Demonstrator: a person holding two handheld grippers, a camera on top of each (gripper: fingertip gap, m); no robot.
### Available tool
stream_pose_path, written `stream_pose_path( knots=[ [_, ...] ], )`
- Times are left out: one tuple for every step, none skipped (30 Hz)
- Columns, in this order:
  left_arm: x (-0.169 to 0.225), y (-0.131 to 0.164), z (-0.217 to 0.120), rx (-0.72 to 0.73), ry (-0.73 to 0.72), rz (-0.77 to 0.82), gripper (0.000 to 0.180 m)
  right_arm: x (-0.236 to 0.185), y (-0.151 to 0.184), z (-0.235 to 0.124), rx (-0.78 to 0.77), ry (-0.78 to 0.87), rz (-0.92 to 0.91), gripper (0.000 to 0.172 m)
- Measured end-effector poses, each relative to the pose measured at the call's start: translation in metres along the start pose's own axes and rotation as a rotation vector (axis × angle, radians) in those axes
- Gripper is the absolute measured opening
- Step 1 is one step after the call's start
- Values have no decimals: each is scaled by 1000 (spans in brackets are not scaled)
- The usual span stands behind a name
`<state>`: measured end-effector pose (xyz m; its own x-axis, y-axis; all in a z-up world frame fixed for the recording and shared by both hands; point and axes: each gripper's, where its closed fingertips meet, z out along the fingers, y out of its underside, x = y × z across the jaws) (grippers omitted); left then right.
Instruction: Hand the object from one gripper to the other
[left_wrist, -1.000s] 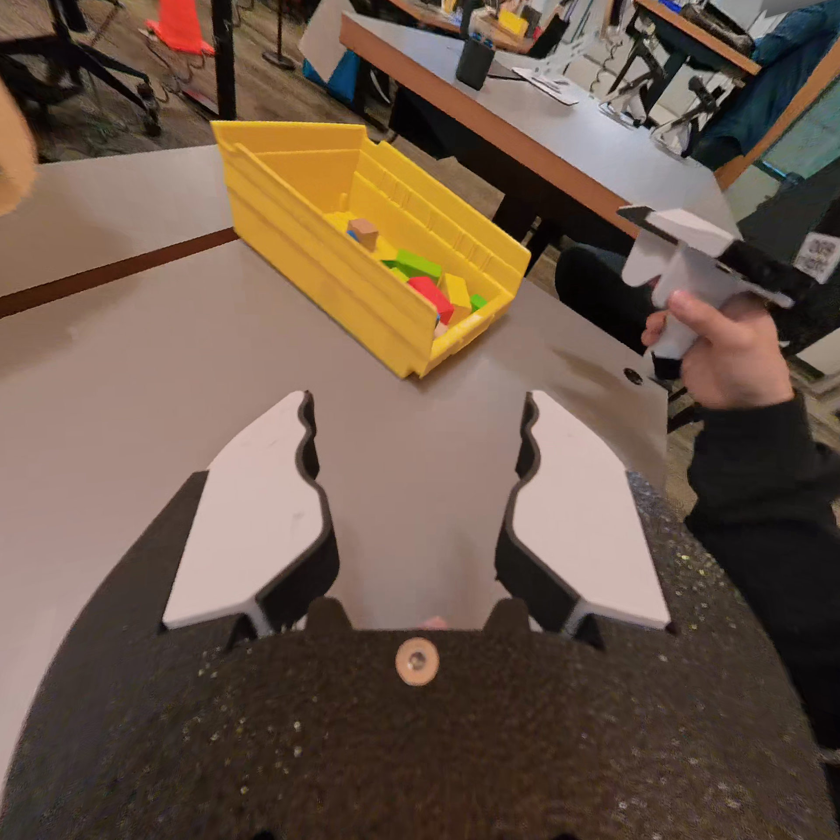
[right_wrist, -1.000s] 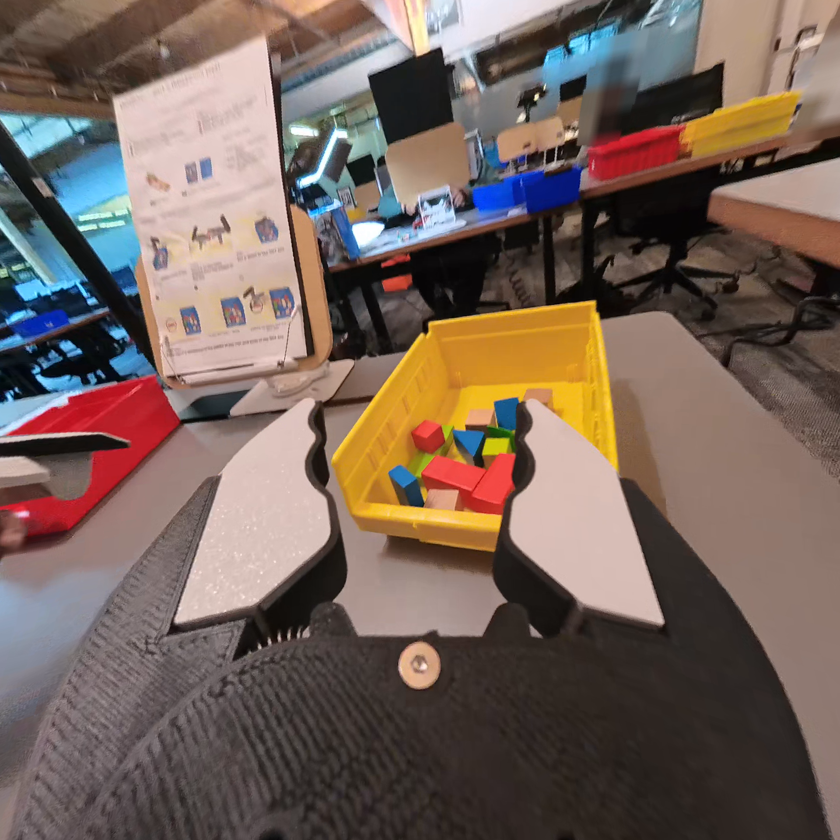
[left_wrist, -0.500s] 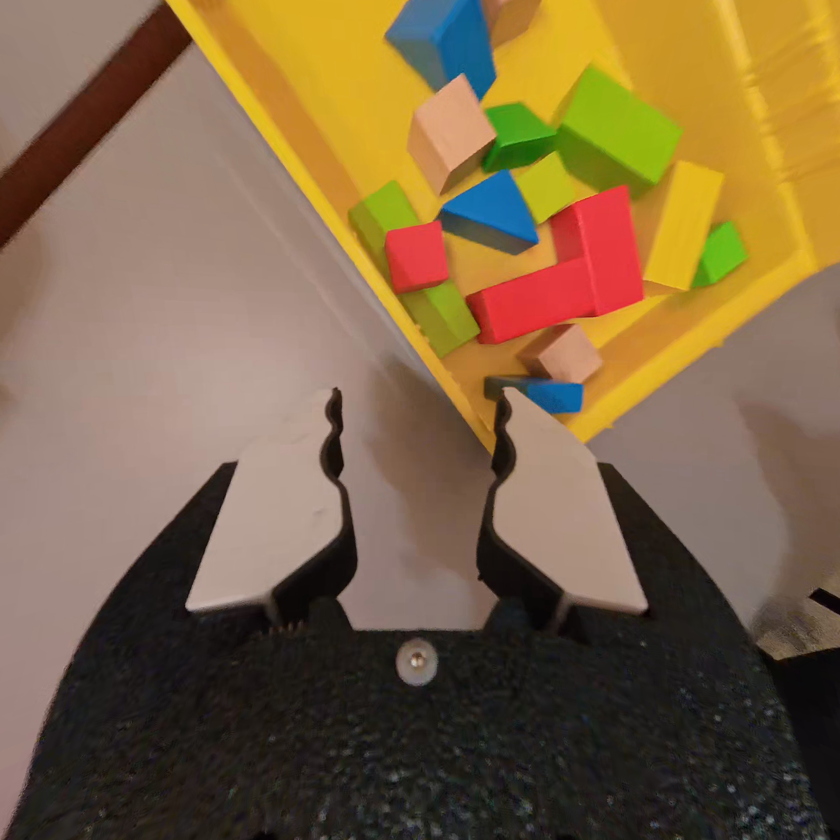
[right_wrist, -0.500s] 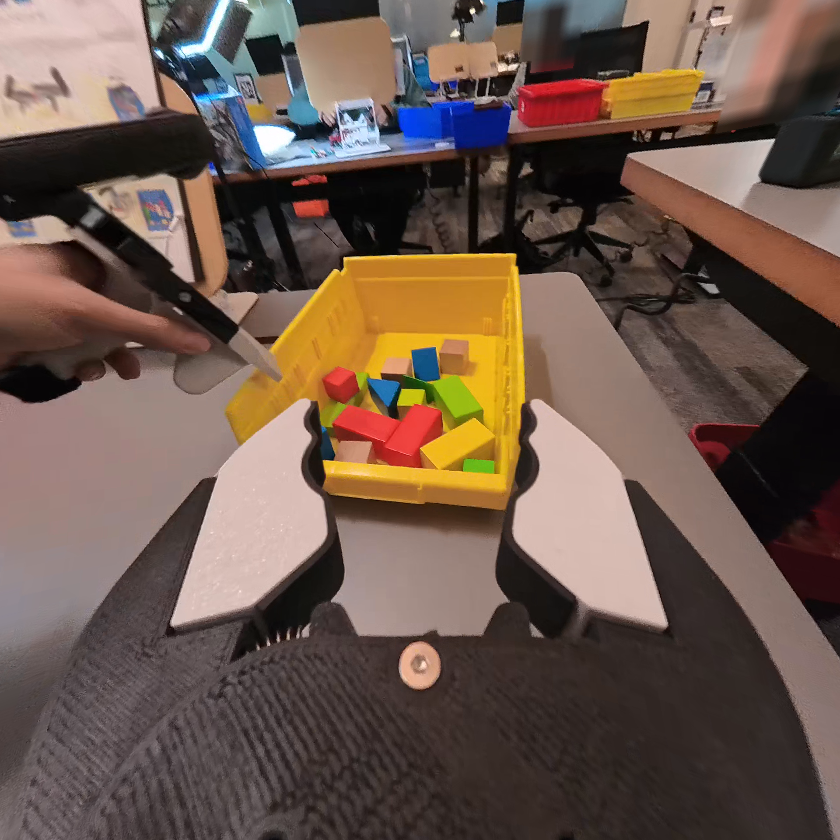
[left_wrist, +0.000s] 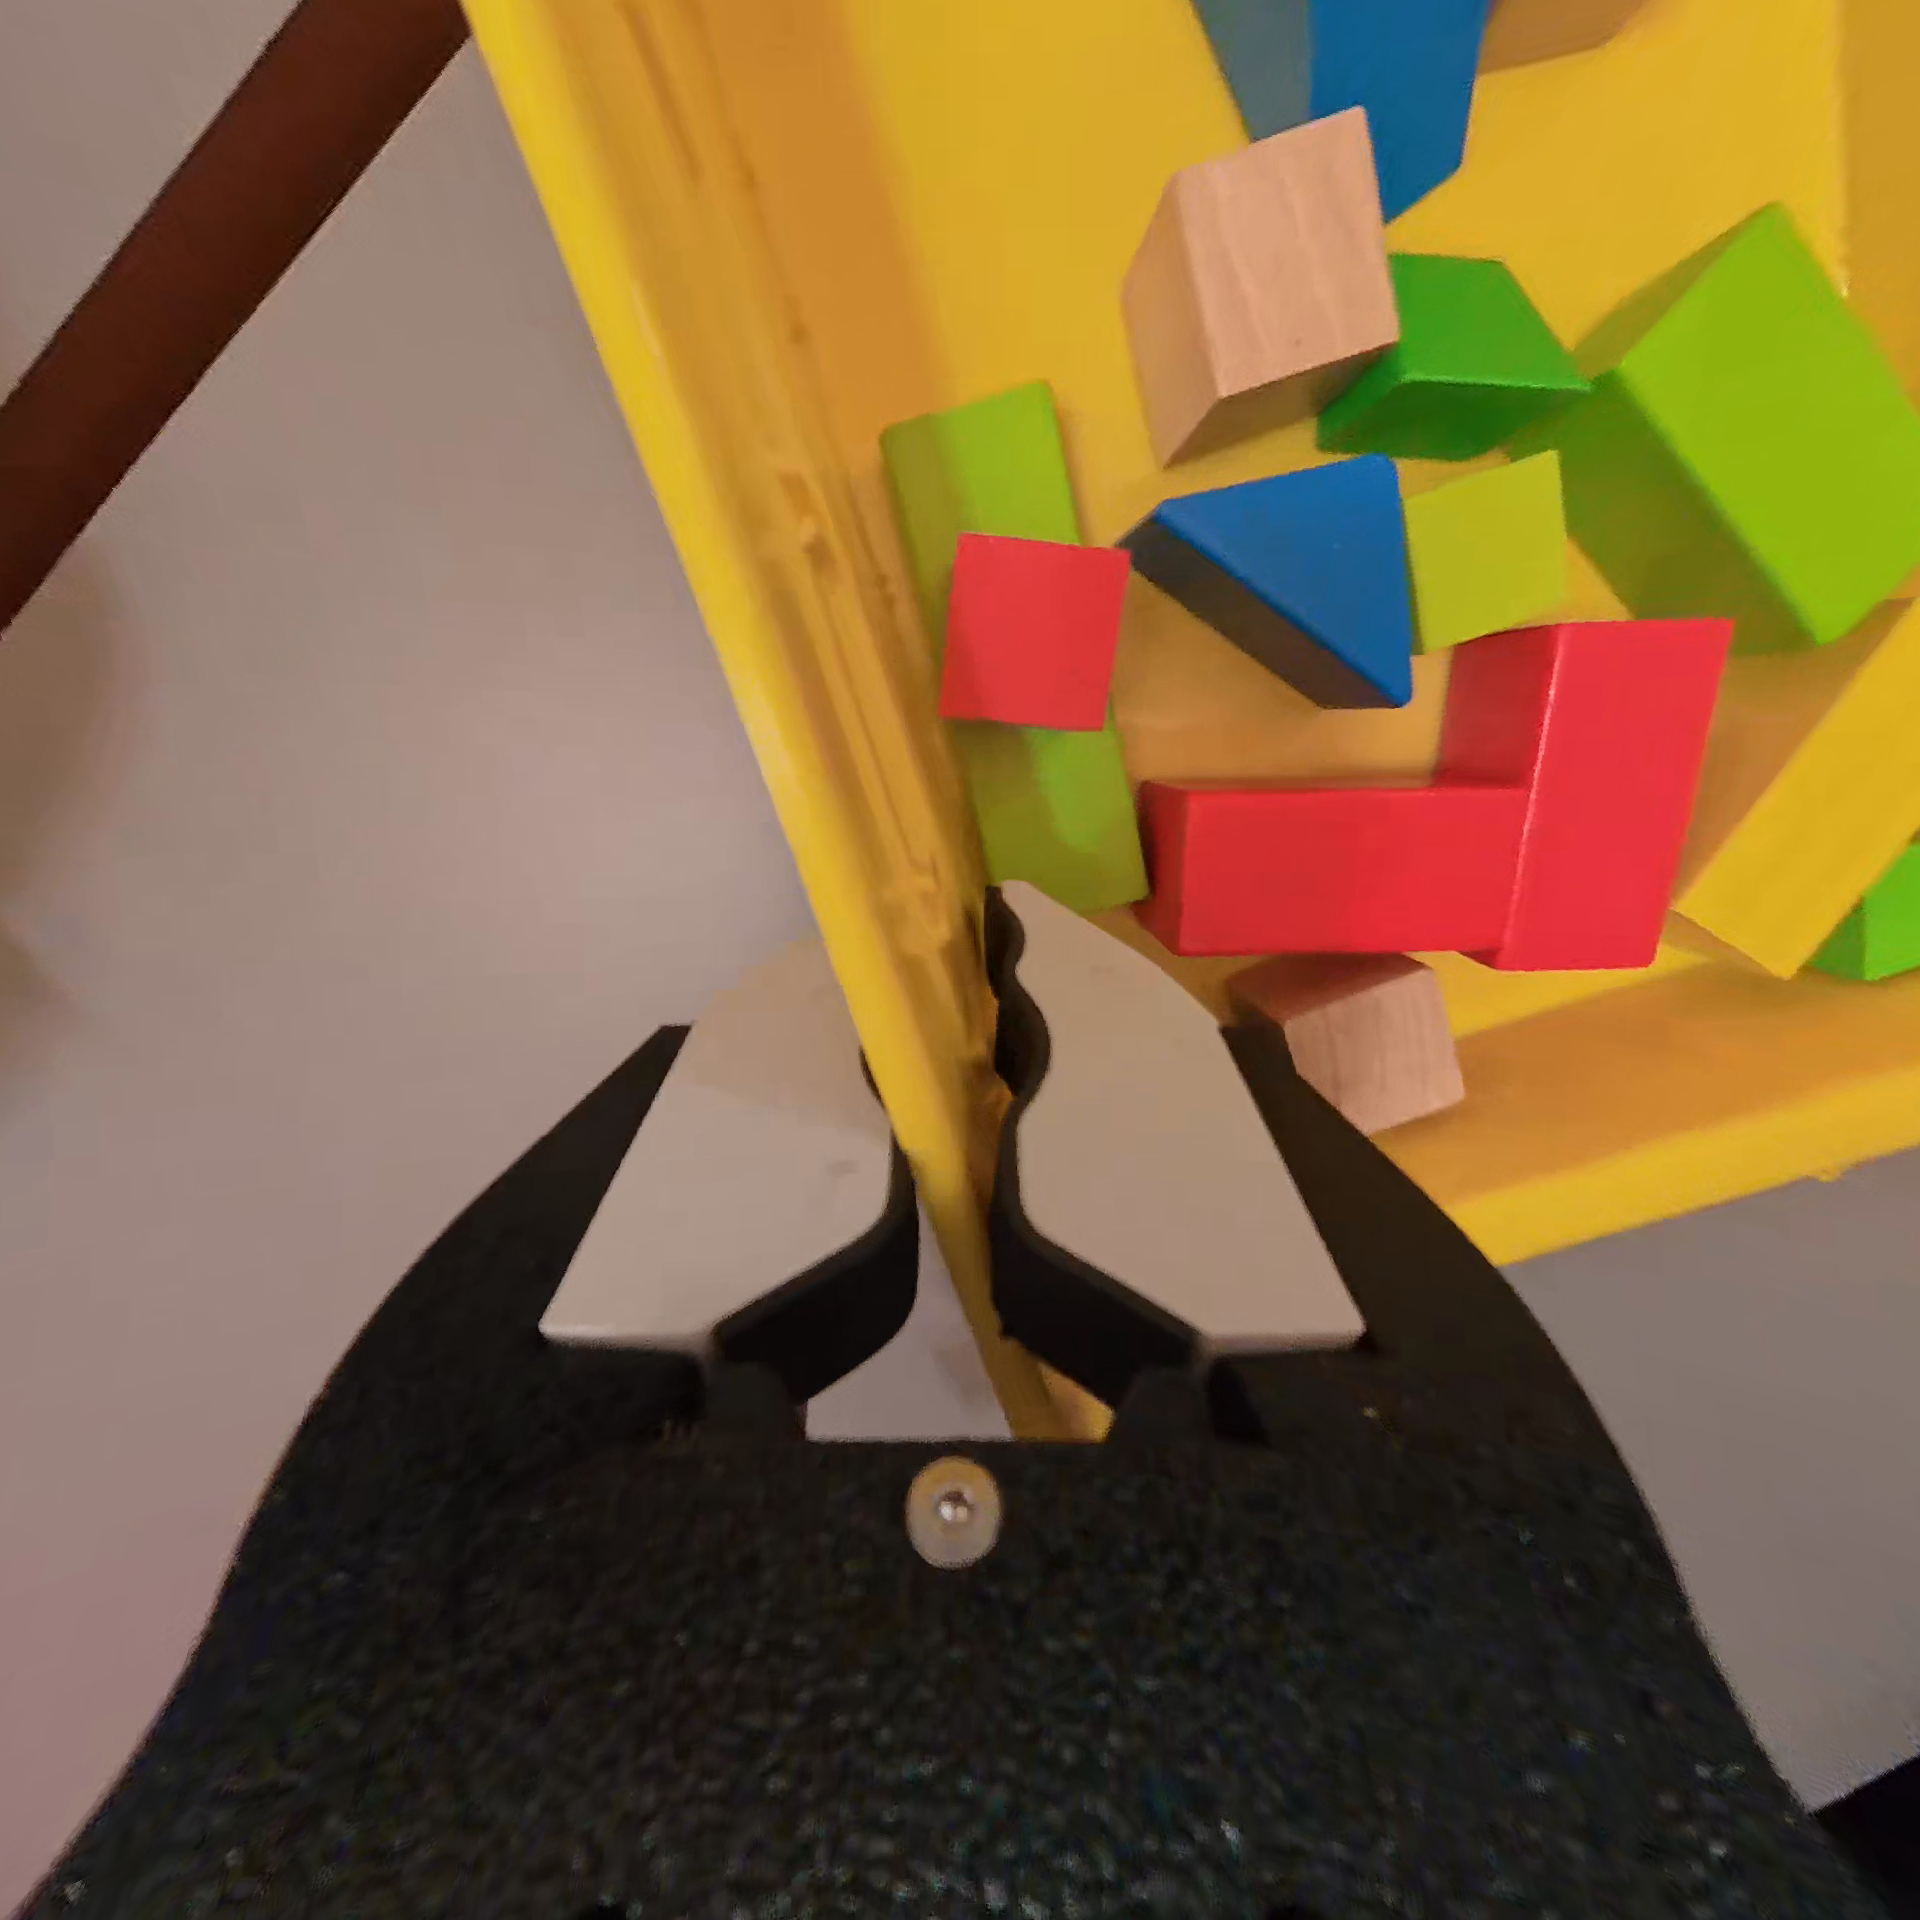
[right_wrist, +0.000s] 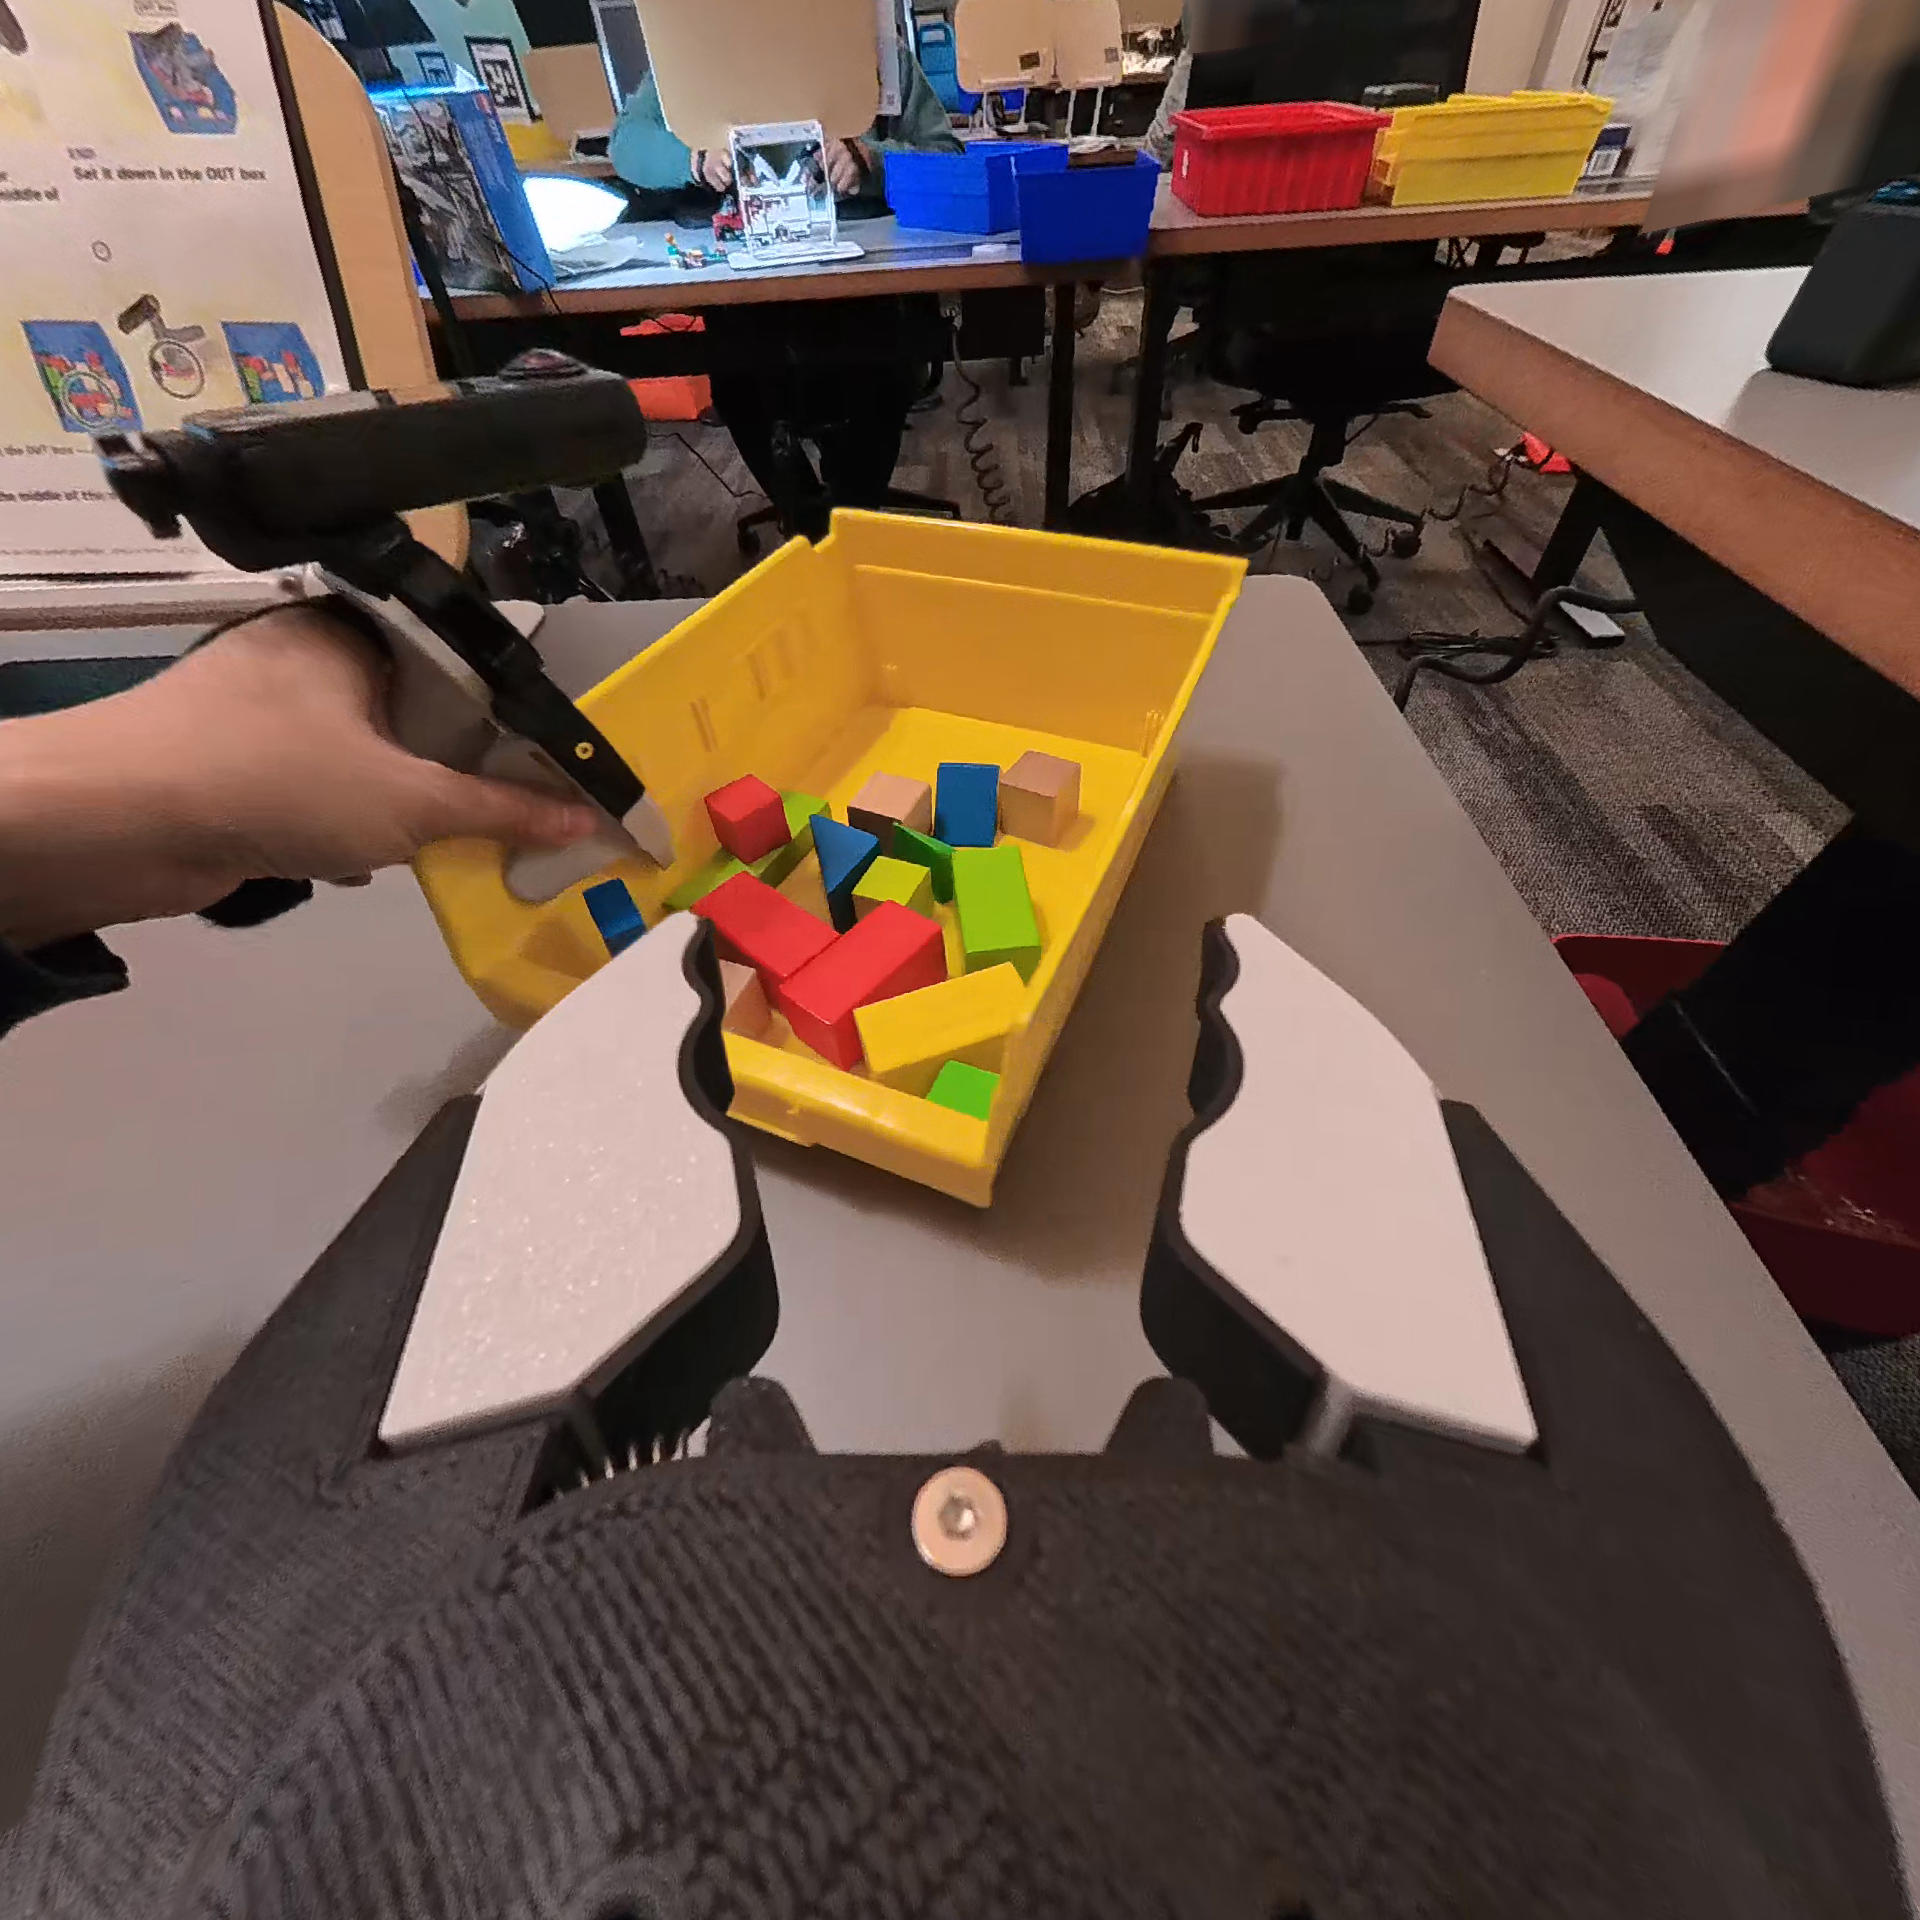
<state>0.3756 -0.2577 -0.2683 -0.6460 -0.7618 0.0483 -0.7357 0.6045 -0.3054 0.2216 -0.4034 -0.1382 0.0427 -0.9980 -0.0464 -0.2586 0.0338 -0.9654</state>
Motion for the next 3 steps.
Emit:
stream_pose_path(
  knots=[
    [-4,2,-1,-3,-3,11,8,1,0,0,-3,3,-1,88],
    [-7,5,-2,-2,3,13,7,1,0,-1,-2,7,-1,88],
    [-10,8,-3,-3,13,16,7,1,-1,-1,0,8,1,88]
  ],
)
